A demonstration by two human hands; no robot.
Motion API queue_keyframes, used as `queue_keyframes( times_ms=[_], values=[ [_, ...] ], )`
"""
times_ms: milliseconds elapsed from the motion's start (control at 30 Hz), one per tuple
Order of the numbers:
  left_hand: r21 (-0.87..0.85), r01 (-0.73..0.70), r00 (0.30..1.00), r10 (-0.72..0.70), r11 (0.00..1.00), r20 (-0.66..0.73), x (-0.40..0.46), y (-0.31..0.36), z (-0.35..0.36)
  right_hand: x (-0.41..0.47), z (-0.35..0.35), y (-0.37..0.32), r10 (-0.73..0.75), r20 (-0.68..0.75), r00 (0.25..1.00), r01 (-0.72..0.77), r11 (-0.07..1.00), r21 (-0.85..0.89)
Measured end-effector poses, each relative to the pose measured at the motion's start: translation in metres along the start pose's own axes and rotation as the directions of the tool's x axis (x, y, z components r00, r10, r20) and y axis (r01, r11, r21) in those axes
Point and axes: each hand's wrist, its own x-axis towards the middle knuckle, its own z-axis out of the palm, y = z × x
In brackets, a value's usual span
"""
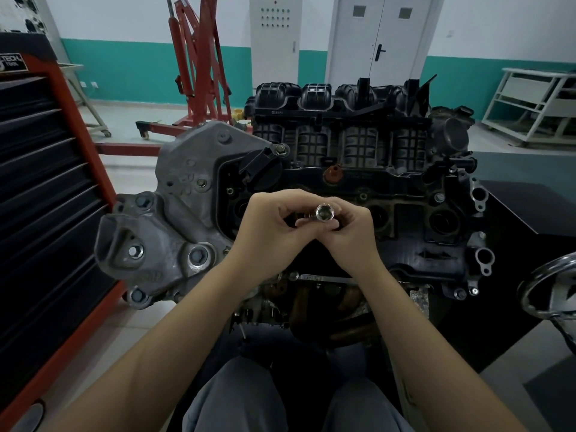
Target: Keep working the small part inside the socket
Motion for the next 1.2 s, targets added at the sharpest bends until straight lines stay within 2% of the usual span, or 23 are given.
queue_keyframes(
  times_ms=[133, 200, 300, 367, 533, 733, 867, 967, 1100, 1200],
  values=[
    [-0.098, 0.021, 0.994, -0.01, 0.995, 0.106, -0.0001, 0.0013, -0.0009, -0.0011, -0.0002, 0.0011, -0.006, -0.011, 1.0, 0.006, 0.999, -0.036],
    [-0.051, -0.01, 0.996, 0.014, 0.999, 0.085, -0.0001, 0.0029, -0.0002, -0.0012, 0.0007, 0.0022, 0.018, -0.041, 0.999, -0.019, 1.0, -0.019],
    [0.057, -0.047, 0.999, 0.048, 0.997, -0.017, -0.0007, 0.0036, 0.002, -0.0009, 0.002, 0.0022, 0.033, -0.034, 0.999, -0.032, 0.999, 0.03],
    [0.048, -0.027, 0.999, 0.029, 0.998, -0.041, -0.0011, 0.0037, 0.0028, -0.0009, 0.0012, 0.0022, 0.02, -0.026, 0.999, -0.019, 0.999, 0.038],
    [-0.102, 0.009, 0.999, -0.004, 0.995, 0.053, -0.0027, 0.0024, -0.0013, -0.0013, 0.0018, 0.0025, 0.016, -0.01, 1.0, -0.016, 1.0, 0.008],
    [0.023, 0.001, 1.0, -0.001, 1.0, -0.031, -0.0004, 0.0007, 0.0, -0.0005, 0.0023, 0.0022, 0.011, -0.03, 1.0, -0.009, 0.999, 0.04],
    [-0.094, 0.014, 1.0, -0.012, 0.995, 0.025, -0.0016, -0.0005, -0.0017, -0.0006, 0.0004, -0.0004, -0.009, 0.016, 1.0, 0.009, 1.0, 0.002],
    [-0.14, 0.022, 0.997, -0.011, 0.99, 0.08, -0.0015, -0.0012, -0.0031, -0.0001, 0.0017, 0.0001, 0.02, -0.013, 1.0, -0.02, 0.999, 0.028],
    [0.018, -0.025, 0.999, 0.026, 1.0, -0.033, -0.0022, -0.0025, 0.0005, -0.0003, 0.0028, 0.0003, 0.024, -0.03, 0.999, -0.022, 0.999, 0.044],
    [0.021, -0.023, 0.999, 0.024, 1.0, -0.047, -0.0017, -0.0028, 0.0013, -0.0002, 0.0008, -0.0015, -0.008, 0.004, 1.0, 0.008, 1.0, 0.001]
  ],
)
